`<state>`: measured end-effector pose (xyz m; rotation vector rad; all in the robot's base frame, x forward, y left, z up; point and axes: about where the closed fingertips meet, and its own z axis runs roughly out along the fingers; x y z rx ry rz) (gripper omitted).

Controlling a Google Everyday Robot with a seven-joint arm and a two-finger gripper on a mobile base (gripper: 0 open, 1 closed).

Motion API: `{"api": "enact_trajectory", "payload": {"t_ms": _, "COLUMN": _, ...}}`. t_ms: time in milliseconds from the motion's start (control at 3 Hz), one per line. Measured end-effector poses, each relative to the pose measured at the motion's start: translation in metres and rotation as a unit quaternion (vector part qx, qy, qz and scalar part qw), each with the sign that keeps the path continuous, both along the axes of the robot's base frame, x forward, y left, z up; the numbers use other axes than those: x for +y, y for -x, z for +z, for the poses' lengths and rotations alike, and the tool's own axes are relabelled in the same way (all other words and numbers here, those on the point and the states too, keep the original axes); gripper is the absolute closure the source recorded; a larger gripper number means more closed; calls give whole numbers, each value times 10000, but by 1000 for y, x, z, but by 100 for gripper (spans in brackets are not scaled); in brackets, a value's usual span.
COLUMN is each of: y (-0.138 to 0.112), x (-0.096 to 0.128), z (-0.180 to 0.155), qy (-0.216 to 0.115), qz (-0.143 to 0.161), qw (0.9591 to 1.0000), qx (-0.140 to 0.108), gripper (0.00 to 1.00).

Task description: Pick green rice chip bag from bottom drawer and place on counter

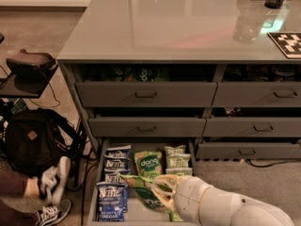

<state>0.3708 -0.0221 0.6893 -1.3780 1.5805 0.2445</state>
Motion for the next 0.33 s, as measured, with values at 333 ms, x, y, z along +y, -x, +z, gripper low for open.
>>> {"api": "enact_trajectory", "payload": {"t_ms": 333, "y": 0, "x": 0, "z": 0, "qy": 0, "qz": 0, "qw": 10000, "qx": 0, "gripper": 100}}
